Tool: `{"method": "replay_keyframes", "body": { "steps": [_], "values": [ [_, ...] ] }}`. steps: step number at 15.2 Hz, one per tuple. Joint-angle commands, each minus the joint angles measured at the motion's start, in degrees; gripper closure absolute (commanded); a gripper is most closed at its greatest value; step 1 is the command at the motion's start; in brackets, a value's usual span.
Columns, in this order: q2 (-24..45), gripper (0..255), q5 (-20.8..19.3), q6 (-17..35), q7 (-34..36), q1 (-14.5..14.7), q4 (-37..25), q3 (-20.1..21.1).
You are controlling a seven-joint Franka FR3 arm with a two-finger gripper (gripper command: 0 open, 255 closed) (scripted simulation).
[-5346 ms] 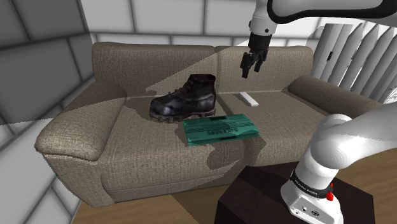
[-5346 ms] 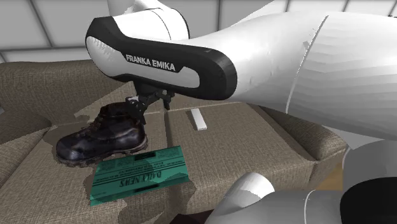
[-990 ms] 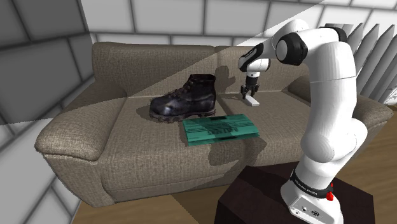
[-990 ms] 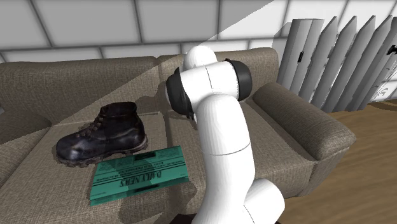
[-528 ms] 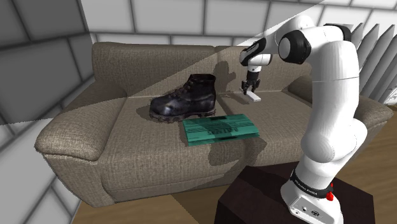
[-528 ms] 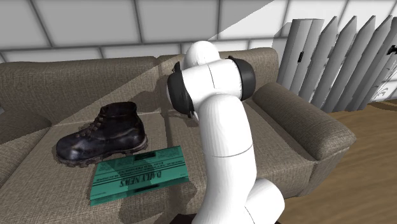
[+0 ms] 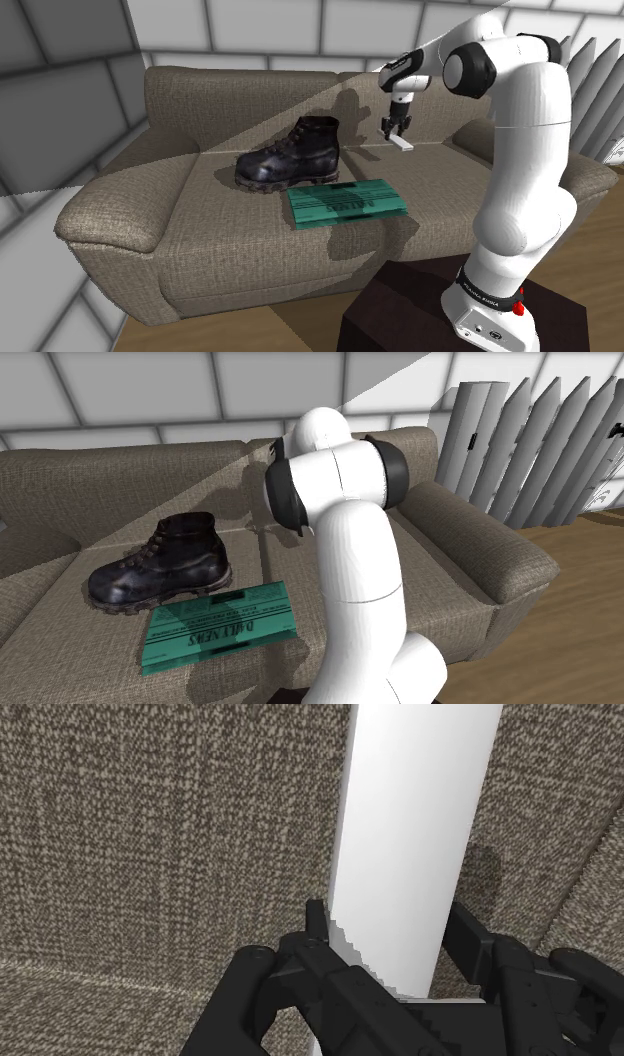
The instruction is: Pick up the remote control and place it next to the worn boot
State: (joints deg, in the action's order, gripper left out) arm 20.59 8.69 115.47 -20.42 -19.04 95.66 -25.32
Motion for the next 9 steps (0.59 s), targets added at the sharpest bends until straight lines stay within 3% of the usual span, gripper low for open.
{"method": "replay_keyframes", "body": {
  "steps": [1, 9],
  "values": [
    [-0.39, 255, -0.24, -1.41, 0.14, 0.01, -1.05, -0.11],
    [-1.65, 255, -0.98, -7.04, 0.61, -0.03, -5.57, -0.45]
  ]
}}
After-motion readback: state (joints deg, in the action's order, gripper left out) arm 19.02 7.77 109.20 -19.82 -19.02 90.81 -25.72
